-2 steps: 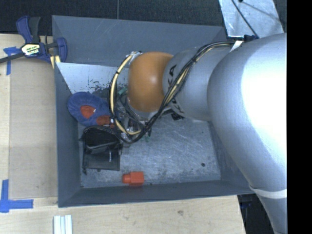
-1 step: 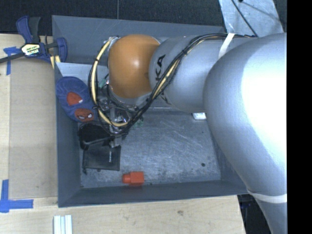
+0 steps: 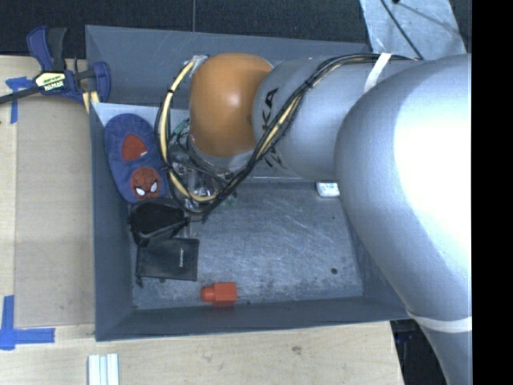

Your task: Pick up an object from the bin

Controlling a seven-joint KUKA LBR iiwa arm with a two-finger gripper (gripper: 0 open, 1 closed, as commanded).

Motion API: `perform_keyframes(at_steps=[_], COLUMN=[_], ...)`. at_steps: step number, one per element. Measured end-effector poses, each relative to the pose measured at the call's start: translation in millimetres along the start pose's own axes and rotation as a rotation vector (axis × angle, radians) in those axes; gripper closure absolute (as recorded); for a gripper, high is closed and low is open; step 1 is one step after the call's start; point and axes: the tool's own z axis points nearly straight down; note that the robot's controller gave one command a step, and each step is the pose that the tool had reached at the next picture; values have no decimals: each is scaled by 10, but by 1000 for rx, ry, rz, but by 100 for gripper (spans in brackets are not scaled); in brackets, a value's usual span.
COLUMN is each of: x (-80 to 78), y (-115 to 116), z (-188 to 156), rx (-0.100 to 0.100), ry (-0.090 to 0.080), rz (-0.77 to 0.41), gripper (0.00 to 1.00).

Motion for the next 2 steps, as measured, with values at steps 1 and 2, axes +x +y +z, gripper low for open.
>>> perform_keyframes(at_steps=[1,2], x=[61,62], y=[240,232], z=[309,311], rx=[8,10], ry=[8,9], rz=[467,465], gripper=[0,0])
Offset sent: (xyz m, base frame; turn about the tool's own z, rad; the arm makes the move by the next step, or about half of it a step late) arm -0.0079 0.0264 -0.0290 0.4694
